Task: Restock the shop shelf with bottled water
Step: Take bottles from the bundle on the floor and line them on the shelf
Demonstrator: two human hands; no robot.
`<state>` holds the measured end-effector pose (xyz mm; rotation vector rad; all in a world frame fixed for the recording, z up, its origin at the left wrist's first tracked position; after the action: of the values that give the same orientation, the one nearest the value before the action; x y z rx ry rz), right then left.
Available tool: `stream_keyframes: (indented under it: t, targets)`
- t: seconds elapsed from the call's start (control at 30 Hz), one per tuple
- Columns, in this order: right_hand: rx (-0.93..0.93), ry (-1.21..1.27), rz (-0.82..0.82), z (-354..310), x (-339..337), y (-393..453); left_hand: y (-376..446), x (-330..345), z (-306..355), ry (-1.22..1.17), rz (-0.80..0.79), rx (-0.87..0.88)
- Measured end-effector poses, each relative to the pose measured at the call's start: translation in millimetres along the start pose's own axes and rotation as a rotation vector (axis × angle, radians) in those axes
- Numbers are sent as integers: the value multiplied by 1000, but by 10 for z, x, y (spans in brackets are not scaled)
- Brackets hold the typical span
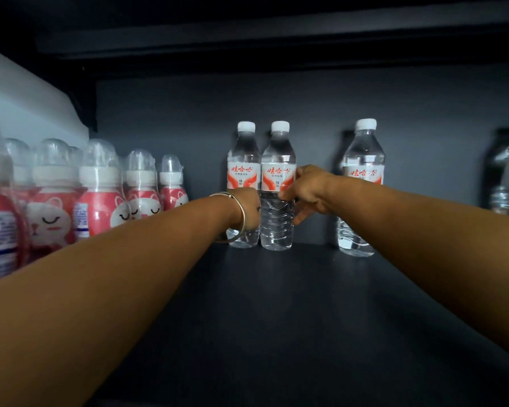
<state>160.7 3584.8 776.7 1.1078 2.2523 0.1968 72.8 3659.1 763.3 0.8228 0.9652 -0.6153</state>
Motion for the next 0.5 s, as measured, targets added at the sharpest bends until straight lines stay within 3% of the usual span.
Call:
stream_keyframes:
  t: [0.3,0.5]
  targets:
    - [7,-19,69,17,-20,-64,24,48,20,131,-8,44]
    - [-22,-212,82,-33,-88,-118,22,80,35,213,-21,59]
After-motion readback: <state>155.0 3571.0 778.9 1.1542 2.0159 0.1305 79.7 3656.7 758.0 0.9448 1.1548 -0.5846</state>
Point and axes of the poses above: each hand's wrist, its own y-axis towards the middle knuckle, its own x-axis out of the palm, z = x × y, the point moved 9 cm from there along y, towards the middle knuckle, and after that the axes turned 10 degrees about -x, right-handed, at the moved point
